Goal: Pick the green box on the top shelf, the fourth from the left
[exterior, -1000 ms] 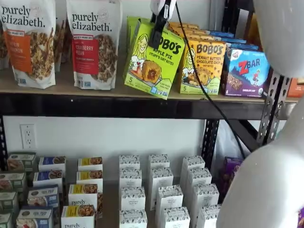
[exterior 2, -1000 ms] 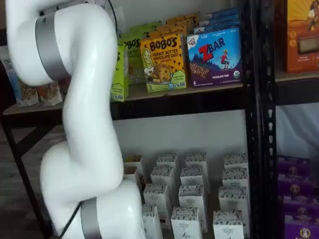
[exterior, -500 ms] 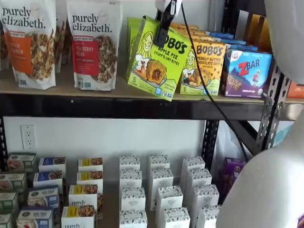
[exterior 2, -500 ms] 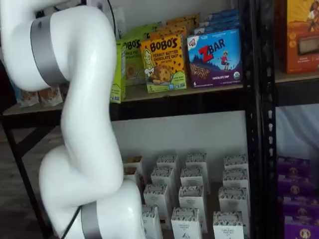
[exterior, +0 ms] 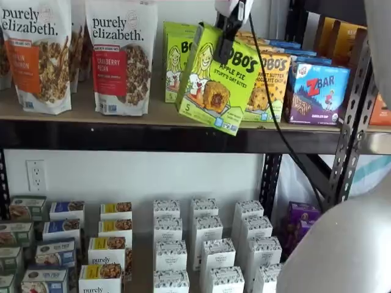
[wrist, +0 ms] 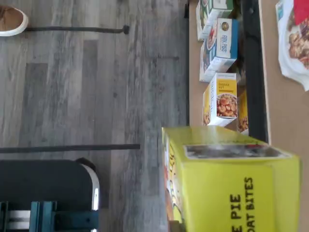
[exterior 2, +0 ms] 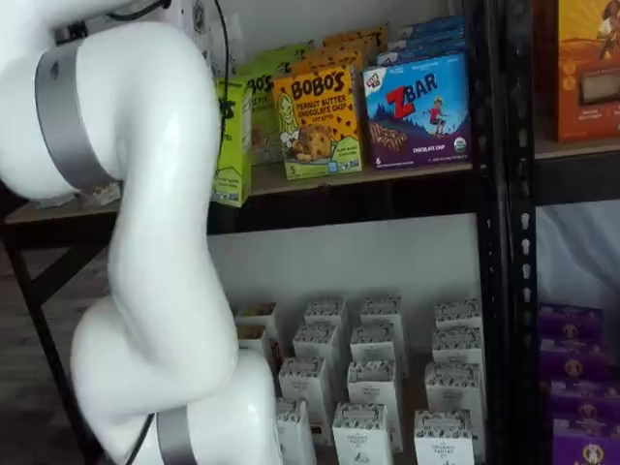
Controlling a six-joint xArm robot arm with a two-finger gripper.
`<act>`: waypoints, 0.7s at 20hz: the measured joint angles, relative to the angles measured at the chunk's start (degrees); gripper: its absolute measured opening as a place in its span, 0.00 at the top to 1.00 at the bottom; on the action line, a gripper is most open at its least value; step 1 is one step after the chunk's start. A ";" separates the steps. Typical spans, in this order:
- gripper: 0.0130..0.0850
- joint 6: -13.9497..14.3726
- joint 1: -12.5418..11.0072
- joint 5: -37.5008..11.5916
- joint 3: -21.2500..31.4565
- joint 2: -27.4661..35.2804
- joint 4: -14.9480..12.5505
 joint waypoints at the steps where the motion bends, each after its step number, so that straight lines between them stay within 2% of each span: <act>1: 0.67 -0.40 -0.40 0.13 0.60 -0.58 -0.03; 14: 0.67 -6.28 -6.51 1.16 7.64 -7.24 0.52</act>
